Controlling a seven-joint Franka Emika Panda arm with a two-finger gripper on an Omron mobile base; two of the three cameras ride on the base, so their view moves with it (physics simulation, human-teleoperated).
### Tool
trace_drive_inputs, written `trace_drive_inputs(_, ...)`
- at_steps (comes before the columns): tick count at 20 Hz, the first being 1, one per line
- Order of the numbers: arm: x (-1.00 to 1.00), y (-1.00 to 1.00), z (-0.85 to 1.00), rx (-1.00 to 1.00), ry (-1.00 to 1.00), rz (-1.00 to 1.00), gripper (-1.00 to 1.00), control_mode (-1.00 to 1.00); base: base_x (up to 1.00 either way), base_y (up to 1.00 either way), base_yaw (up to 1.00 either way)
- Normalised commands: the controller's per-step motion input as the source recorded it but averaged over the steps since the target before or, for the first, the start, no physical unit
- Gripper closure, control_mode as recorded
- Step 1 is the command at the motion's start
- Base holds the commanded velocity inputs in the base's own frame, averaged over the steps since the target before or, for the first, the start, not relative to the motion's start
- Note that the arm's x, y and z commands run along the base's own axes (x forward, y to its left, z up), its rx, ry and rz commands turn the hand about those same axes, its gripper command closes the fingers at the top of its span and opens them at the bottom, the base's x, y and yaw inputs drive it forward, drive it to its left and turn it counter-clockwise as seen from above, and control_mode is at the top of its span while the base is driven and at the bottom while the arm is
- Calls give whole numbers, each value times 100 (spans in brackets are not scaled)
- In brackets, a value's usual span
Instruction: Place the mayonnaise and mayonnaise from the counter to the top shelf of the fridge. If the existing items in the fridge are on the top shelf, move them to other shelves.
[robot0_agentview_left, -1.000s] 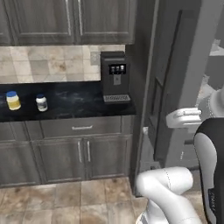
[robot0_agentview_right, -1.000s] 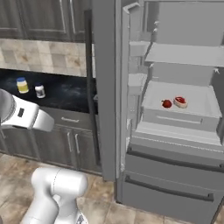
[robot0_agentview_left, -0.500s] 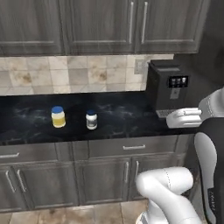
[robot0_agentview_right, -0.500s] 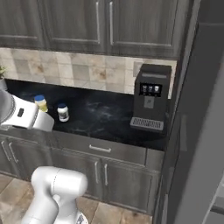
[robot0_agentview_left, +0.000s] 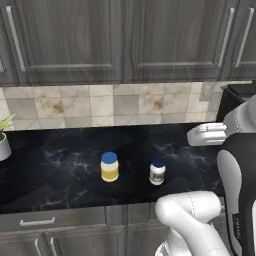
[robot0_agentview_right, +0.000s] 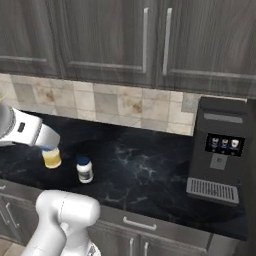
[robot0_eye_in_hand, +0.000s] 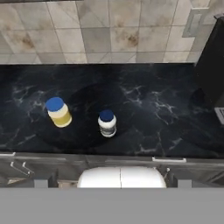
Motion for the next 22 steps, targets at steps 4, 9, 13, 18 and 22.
trace_drive_inputs(4,0,0,0,0,0,0,-100,100,42,20,0)
trace_drive_inputs(9,-1,0,-55,0,7,0,-100,-100,2,5,0)
trace_drive_inputs(13,-1,0,-99,0,11,0,-100,-100,0,0,0)
trace_drive_inputs(18,22,0,-85,0,2,0,-100,-100,0,0,0)
trace_drive_inputs(22,56,0,-60,0,0,0,-100,-100,0,0,0)
